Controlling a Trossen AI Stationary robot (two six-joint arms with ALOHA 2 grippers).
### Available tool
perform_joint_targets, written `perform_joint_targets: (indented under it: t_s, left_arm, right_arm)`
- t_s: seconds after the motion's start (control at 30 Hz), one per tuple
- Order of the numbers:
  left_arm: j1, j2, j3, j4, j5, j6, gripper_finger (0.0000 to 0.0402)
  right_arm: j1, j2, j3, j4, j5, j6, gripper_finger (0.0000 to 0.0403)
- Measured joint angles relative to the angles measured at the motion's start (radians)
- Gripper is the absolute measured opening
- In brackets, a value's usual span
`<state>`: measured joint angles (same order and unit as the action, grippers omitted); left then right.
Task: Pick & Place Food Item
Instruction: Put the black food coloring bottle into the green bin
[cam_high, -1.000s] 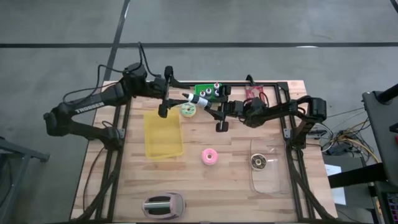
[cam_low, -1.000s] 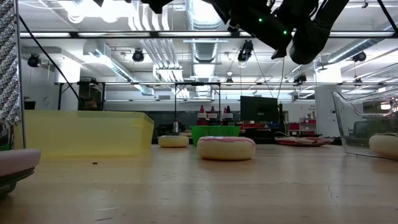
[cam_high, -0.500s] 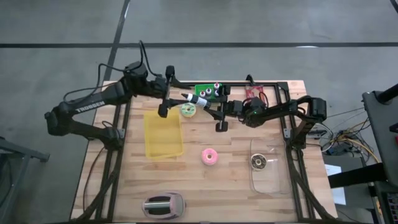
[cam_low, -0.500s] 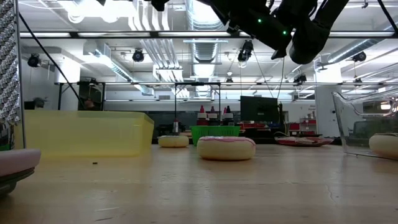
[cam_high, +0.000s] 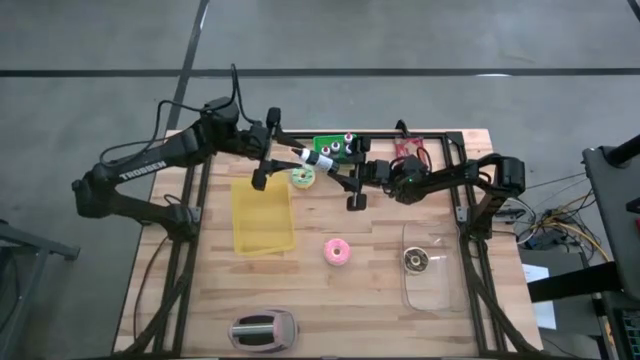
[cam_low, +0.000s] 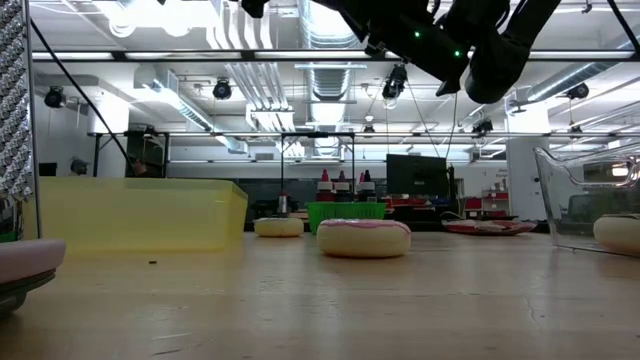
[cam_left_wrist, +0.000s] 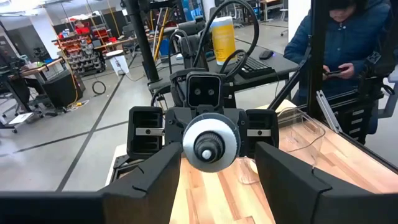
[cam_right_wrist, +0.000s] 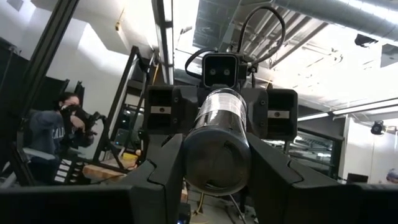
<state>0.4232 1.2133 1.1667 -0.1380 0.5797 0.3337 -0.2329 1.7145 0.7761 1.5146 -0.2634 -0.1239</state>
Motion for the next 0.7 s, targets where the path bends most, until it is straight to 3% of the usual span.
perform_joint_targets:
  t_s: [0.47, 0.7]
  left_arm:
    - [0.0, 0.01, 0.0, 0.022, -0.016, 0.004, 0.0206]
    - [0.0, 0.01, 0.0, 0.033, -0.027, 0.004, 0.0182]
  right_arm:
    - [-0.002, 0.0, 0.0, -0.006, 0.0, 0.01, 0.0127]
    - [-0.006, 0.0, 0.008, -0.021, 0.001, 0.016, 0.0127]
